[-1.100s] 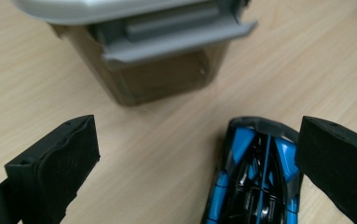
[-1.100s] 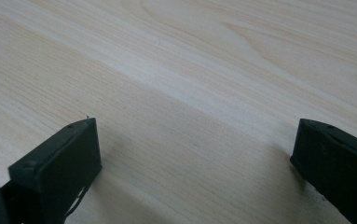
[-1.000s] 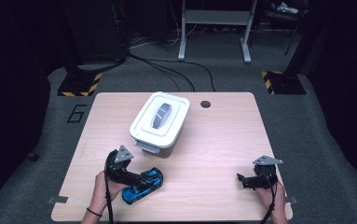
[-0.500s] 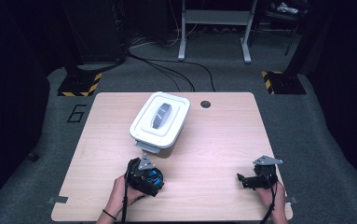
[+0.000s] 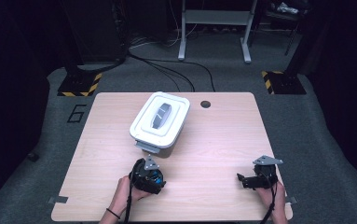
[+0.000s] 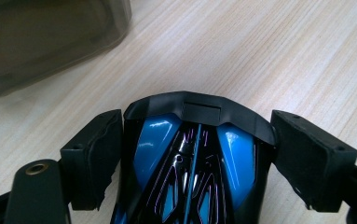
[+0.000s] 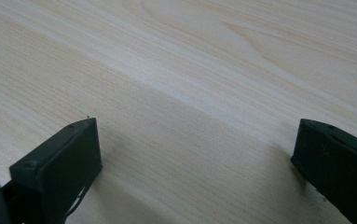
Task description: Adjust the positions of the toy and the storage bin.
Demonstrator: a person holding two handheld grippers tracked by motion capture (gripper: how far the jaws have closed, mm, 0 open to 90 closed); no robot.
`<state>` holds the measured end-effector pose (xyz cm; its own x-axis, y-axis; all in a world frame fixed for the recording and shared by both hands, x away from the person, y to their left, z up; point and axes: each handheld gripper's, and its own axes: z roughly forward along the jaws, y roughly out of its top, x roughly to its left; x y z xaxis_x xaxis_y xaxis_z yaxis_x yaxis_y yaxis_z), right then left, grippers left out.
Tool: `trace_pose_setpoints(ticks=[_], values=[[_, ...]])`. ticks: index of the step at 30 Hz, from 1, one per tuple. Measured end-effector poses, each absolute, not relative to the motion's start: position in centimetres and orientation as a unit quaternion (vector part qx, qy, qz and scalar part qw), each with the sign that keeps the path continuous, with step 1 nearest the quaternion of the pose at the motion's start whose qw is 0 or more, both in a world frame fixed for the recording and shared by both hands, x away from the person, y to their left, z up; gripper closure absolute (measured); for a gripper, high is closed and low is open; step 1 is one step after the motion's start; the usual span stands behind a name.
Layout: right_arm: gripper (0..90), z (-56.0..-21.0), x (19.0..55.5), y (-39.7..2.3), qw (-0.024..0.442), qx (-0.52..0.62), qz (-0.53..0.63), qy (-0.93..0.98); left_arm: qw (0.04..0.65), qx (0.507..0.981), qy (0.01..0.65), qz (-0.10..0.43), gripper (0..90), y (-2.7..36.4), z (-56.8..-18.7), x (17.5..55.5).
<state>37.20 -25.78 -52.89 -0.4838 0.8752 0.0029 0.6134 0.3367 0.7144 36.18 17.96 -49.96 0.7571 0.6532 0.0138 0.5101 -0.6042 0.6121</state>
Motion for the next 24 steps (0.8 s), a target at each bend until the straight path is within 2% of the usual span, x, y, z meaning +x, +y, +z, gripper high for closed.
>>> trace_pose_setpoints(ticks=[2, 10, 24], values=[[0.2, -52.9, 37.2, -25.8, 0.194, 0.470, 0.335, 0.794, 0.297, 0.888, 0.329, 0.123, 22.4, 18.0, -50.1, 36.1], [0.3, -52.9, 37.2, -25.8, 0.196, 0.470, 0.334, 0.794, 0.303, 0.888, 0.318, 0.135, 23.7, 18.2, -50.2, 35.8], [0.3, -52.9, 37.2, -25.8, 0.196, 0.469, 0.334, 0.794, 0.383, 0.847, 0.336, 0.154, 24.8, 20.9, -48.0, 34.7]])
